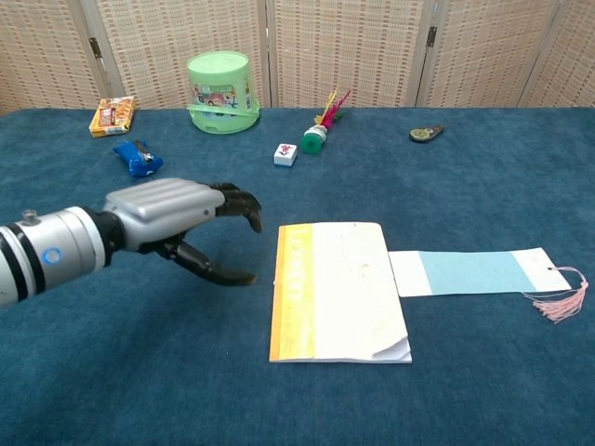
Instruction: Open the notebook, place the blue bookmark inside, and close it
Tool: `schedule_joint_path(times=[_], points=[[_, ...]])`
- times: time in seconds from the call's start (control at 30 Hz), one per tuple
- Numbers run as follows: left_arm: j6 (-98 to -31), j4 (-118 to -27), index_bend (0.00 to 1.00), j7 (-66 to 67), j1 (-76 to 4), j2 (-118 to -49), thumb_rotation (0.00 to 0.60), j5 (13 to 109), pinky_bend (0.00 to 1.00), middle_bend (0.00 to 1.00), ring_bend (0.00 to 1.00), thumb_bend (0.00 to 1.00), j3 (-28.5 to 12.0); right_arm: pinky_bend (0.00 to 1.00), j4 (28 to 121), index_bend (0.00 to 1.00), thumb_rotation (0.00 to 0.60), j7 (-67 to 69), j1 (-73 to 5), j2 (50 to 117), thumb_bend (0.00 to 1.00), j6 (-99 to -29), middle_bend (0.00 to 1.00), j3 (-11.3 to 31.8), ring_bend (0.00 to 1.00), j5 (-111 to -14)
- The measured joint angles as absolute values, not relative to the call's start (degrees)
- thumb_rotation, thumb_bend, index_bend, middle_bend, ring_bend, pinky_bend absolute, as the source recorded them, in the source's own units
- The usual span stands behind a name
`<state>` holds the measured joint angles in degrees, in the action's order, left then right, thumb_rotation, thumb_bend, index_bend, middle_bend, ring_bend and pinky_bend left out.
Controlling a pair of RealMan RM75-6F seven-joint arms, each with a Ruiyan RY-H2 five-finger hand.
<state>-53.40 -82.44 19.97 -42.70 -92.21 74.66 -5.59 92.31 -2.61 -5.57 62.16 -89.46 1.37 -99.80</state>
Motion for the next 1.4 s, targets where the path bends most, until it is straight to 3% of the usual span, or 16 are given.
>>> schedule_joint_path(times=[0.07,0.17,0.23,0.5,0.7,0.87,1.17,1.4], points=[[-54.8,-83.2,0.24,18.8,-42.0,-90.5,0.281,74.6,0.15,0.12,0.06,0.13,-6.1,0.17,92.0,0.11,0.600,-2.9,-6.7,62.4,0.23,-89.0,0.21,1.1,0.10,-102.1],[-56.3,-85.3,0.24,16.2,-40.7,-87.7,0.535,73.9,0.15,0.11,0.06,0.13,-6.8,0.17,91.3,0.14,0.600,-4.4,-8.9,63.1,0.20,-87.7,0.23,0.8,0.10,-106.1],[-56.8,-87.2,0.23,13.7,-39.8,-85.6,0.598,73.3,0.15,0.11,0.06,0.13,-7.4,0.17,90.8,0.15,0.600,-6.4,-10.6,63.9,0.20,-86.2,0.23,0.6,0.10,-108.4],[-61.4,-92.1,0.23,9.8,-35.6,-76.1,0.600,73.8,0.15,0.11,0.06,0.13,-7.9,0.17,88.9,0.19,0.600,-8.6,-17.7,69.4,0.19,-76.7,0.23,-0.8,0.10,-112.5],[-65.0,-93.8,0.23,8.8,-32.5,-72.8,0.600,75.5,0.15,0.11,0.06,0.13,-6.8,0.17,85.3,0.22,0.600,-8.8,-22.9,74.8,0.19,-71.5,0.23,-1.1,0.10,-114.1],[-66.8,-94.5,0.22,7.4,-30.8,-71.6,0.600,76.9,0.15,0.11,0.06,0.13,-6.1,0.17,80.1,0.23,0.600,-7.9,-26.3,78.7,0.18,-69.3,0.23,-0.9,0.10,-114.9],[-67.7,-94.2,0.22,5.6,-29.4,-70.9,0.600,76.7,0.15,0.11,0.06,0.13,-6.2,0.17,70.7,0.32,0.600,-5.8,-32.2,85.5,0.03,-67.8,0.24,-1.2,0.10,-115.9],[-67.6,-93.7,0.22,4.9,-29.0,-70.9,0.600,76.9,0.15,0.11,0.06,0.13,-6.3,0.17,66.8,0.33,0.600,-4.8,-36.0,88.8,0.02,-67.7,0.25,-1.5,0.10,-116.1]])
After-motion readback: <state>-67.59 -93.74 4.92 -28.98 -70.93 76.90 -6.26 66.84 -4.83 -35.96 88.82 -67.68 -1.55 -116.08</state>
